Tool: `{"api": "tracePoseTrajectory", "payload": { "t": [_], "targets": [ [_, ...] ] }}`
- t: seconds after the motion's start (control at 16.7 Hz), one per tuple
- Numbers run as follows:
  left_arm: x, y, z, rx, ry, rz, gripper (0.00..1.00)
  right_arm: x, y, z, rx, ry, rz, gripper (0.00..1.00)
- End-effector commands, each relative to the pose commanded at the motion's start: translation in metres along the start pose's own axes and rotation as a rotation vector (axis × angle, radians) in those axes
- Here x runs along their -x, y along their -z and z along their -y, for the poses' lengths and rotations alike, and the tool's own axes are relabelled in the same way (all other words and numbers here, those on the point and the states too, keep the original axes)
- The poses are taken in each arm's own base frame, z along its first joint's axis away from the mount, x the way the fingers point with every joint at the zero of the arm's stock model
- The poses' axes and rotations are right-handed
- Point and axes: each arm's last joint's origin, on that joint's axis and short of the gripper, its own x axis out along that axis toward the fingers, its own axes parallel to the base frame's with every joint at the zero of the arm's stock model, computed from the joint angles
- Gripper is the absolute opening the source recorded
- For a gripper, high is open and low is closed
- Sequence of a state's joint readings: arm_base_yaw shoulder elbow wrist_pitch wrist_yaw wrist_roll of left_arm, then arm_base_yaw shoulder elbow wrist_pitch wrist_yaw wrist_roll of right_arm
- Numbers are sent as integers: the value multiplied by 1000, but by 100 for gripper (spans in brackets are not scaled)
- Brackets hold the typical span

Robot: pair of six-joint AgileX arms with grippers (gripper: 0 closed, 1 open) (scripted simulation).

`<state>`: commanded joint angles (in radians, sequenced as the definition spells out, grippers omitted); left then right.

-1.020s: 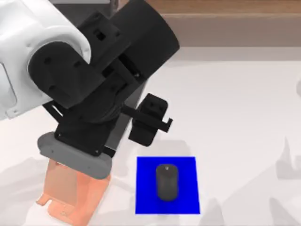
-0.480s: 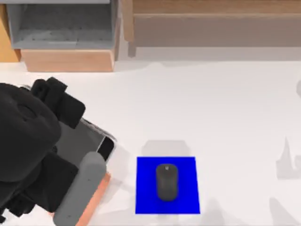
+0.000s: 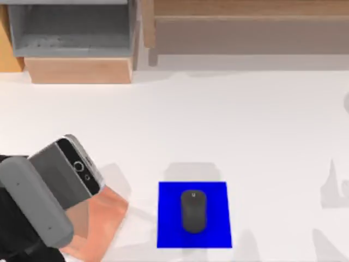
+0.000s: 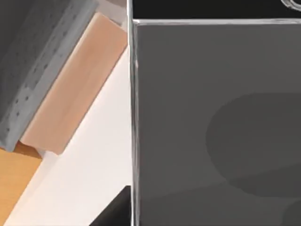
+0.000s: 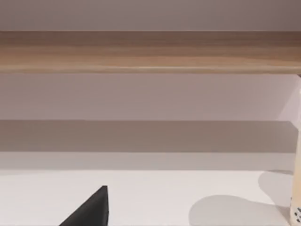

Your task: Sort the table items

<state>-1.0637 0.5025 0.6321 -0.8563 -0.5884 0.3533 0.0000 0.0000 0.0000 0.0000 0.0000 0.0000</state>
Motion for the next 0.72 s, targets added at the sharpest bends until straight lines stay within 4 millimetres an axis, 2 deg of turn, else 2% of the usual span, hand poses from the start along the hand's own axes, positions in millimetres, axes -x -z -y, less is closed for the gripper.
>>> {"api": "tracePoseTrajectory", "payload": {
  "t": [0.36,0.6,0.72],
  "targets": [
    [-4,29,16,550,-2,84,0,0,0,0,0,0,0,100],
    [-6,38,21,748,9,112,0,0,0,0,0,0,0,100],
    [-7,39,22,787,11,117,0,0,0,0,0,0,0,100]
  ]
}}
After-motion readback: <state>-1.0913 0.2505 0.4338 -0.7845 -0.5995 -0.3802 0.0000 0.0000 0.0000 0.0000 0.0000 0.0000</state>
